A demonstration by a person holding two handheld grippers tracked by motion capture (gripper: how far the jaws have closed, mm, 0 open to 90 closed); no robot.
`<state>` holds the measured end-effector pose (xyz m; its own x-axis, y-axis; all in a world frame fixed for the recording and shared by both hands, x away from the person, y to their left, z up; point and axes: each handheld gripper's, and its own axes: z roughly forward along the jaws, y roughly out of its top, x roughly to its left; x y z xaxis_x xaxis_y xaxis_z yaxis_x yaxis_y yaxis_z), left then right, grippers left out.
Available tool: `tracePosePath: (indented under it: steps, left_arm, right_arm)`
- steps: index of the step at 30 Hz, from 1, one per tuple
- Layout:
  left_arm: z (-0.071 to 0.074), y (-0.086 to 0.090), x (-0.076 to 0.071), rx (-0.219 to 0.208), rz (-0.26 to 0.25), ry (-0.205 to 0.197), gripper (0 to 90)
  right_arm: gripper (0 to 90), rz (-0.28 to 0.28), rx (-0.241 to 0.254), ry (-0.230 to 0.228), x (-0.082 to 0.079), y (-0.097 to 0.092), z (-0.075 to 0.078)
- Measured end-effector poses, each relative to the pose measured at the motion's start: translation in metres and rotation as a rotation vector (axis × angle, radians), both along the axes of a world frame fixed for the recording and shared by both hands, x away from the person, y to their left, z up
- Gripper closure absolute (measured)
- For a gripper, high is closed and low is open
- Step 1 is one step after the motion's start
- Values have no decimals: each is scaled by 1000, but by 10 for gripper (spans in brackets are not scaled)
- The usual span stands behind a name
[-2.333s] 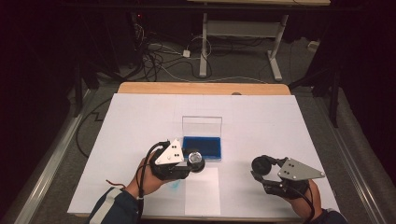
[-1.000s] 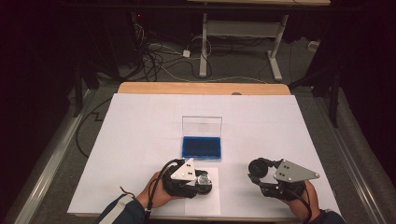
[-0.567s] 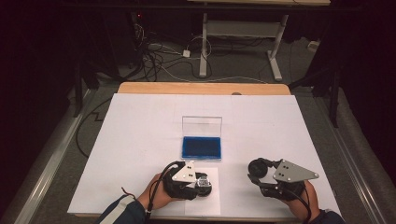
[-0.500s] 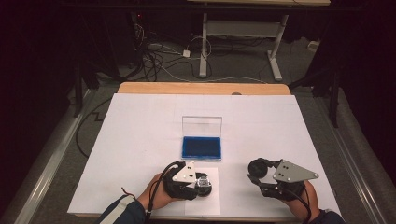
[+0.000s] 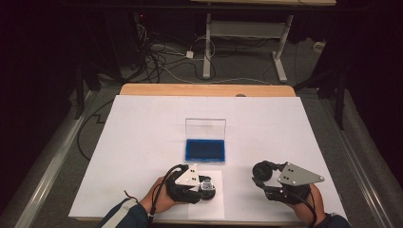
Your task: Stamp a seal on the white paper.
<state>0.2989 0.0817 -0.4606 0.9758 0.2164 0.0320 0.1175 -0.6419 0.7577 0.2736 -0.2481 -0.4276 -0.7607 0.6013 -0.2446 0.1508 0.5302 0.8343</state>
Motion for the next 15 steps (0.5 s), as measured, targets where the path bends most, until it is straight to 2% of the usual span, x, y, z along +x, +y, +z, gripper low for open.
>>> tracePosePath:
  steps: [15]
  left_arm:
    - [2, -1, 0, 20, -1, -7, 542]
  right_arm:
    - [382, 0, 1, 2, 0, -1, 0]
